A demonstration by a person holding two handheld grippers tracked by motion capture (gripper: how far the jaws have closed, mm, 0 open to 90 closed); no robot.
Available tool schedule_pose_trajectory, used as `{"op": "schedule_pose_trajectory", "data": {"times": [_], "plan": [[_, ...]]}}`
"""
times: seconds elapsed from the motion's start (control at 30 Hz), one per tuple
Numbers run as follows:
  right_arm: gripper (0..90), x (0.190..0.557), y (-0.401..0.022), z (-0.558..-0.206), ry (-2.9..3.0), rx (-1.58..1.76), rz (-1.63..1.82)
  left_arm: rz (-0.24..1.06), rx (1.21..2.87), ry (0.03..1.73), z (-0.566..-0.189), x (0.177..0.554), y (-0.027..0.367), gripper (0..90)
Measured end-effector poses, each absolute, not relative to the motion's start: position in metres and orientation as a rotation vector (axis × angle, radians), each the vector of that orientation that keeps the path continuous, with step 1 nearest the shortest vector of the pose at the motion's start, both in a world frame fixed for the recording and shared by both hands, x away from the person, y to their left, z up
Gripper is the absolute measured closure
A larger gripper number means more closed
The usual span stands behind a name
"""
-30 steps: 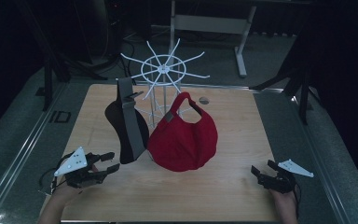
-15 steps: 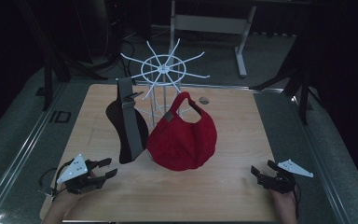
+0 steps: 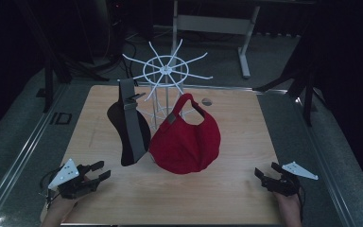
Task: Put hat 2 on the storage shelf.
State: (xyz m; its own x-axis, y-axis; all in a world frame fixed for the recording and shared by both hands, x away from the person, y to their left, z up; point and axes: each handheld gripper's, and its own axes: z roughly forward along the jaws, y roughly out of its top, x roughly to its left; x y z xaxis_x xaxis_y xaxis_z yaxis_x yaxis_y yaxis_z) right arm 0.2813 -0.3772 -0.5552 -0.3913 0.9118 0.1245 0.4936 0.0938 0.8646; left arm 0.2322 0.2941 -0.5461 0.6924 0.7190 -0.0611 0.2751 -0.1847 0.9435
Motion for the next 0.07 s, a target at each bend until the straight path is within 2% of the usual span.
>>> {"op": "schedule_pose_trajectory", "data": {"times": [0.07], "plan": [[14.7, 0.2816, -0.3774, -0.5552, 1.931, 1.374, 1.237, 0.481, 1.769, 0.790, -0.5466, 0.2321, 0.2928, 51.2]]}}
